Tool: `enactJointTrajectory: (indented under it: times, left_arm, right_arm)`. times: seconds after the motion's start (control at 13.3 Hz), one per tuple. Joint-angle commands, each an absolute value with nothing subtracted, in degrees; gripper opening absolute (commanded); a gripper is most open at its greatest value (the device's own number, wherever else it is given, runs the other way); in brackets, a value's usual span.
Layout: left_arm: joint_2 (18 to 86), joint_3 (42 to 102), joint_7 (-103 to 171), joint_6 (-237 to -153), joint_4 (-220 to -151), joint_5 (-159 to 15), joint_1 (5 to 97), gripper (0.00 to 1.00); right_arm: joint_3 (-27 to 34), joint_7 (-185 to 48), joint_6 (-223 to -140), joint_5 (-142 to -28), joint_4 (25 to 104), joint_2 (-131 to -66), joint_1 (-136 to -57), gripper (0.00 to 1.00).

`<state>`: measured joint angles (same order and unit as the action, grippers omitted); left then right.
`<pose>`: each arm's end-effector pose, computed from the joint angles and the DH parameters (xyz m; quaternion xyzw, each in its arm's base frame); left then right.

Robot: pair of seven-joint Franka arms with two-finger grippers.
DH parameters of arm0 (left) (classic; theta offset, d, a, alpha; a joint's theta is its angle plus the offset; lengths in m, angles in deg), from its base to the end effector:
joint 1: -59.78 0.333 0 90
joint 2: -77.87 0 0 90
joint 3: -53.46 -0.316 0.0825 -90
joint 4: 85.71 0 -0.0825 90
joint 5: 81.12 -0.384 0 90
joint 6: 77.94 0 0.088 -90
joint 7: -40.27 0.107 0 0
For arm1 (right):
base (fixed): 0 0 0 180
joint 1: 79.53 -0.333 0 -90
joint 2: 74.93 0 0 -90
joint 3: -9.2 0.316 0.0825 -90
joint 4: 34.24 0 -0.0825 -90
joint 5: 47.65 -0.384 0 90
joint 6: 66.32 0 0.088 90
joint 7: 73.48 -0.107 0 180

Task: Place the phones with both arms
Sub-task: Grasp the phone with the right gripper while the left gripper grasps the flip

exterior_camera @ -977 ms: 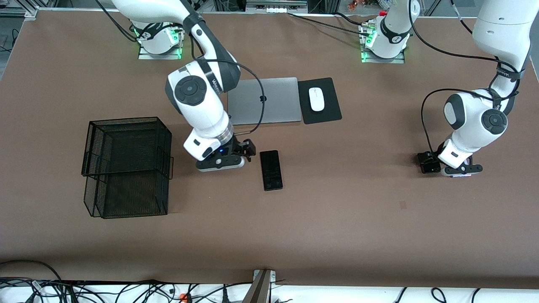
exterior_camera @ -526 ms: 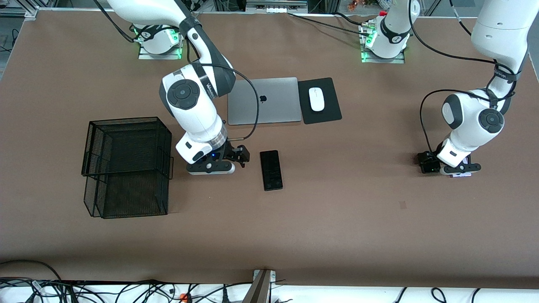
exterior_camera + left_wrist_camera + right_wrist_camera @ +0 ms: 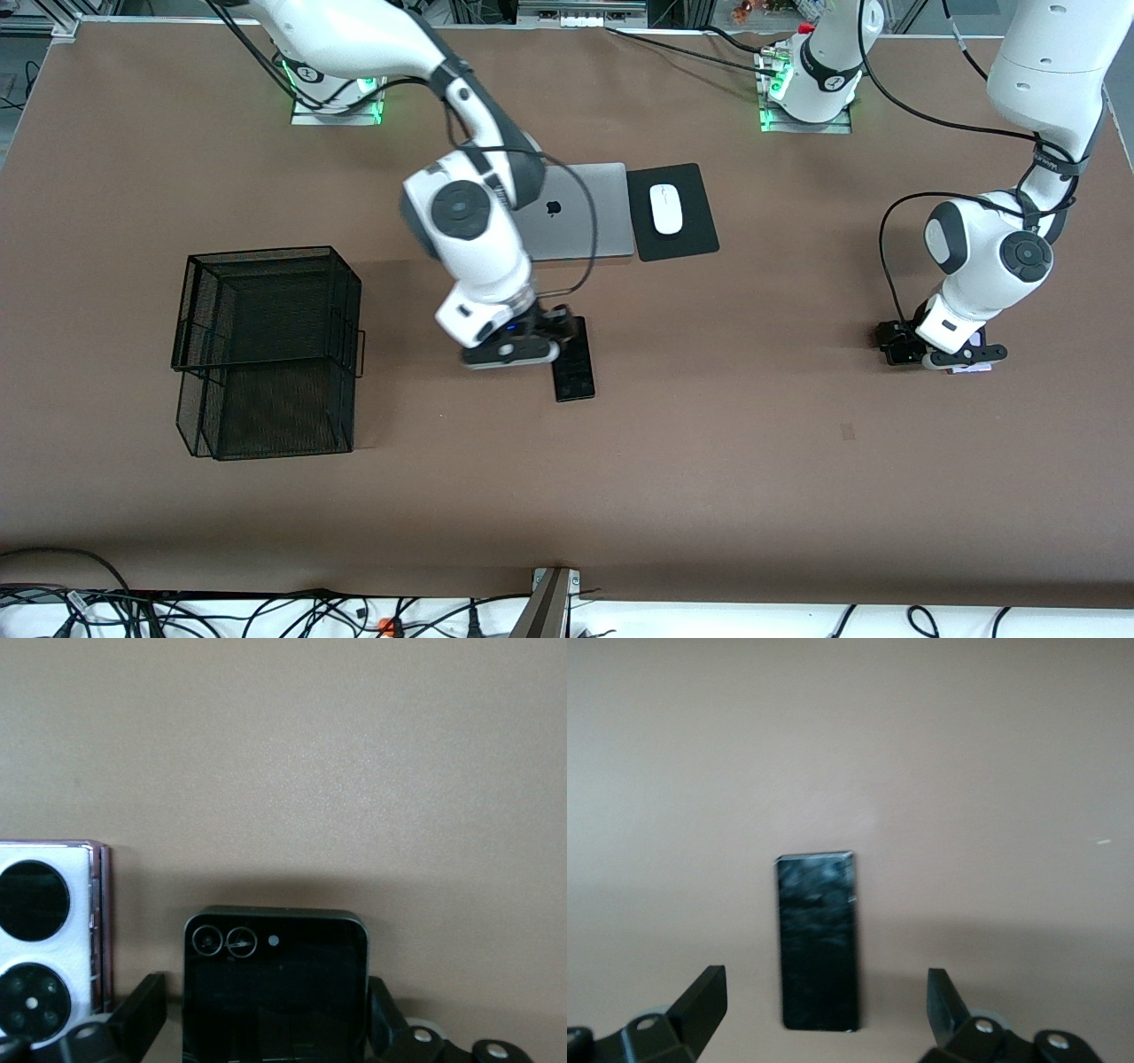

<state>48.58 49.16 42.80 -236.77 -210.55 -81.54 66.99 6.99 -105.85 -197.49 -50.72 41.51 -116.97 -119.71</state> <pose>0.5536 0.1134 0.1601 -0.9965 -0.0693 -0.0389 0.0245 0.5950 0.4752 0.3229 -0.9923 -0.0398 -0.0898 0.0753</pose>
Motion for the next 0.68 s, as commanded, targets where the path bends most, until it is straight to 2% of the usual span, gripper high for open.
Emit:
enactJointTrajectory:
  times: [0.0, 0.15, 0.23, 0.38, 0.6]
  left_arm:
    - [48.08, 49.5, 41.16, -237.55, -210.34, -79.89, 66.81, 0.62]
    - [47.82, 49.59, 40.01, -237.55, -210.16, -79.89, 66.72, 0.35]
    - [47.81, 49.59, 39.66, -237.55, -210.16, -79.89, 66.72, 0.28]
    - [47.81, 49.59, 39.39, -237.55, -209.9, -79.89, 66.64, 0.18]
    - [47.81, 49.59, 37.11, -237.12, -209.02, -79.89, 66.46, 0.11]
  right_arm:
    - [6.21, -107.32, -198.67, -49.5, 36.87, -121.77, -121.62, 1.0]
    - [6.21, -108.01, -200.44, -46.17, 36.95, -123.88, -121.98, 1.0]
    - [6.21, -109.07, -200.62, -44.15, 36.87, -125.11, -121.98, 1.0]
    - [6.21, -111.0, -202.8, -42.03, 36.96, -127.39, -122.07, 1.0]
    - [6.21, -114.08, -205.36, -40.27, 36.87, -129.6, -122.51, 1.0]
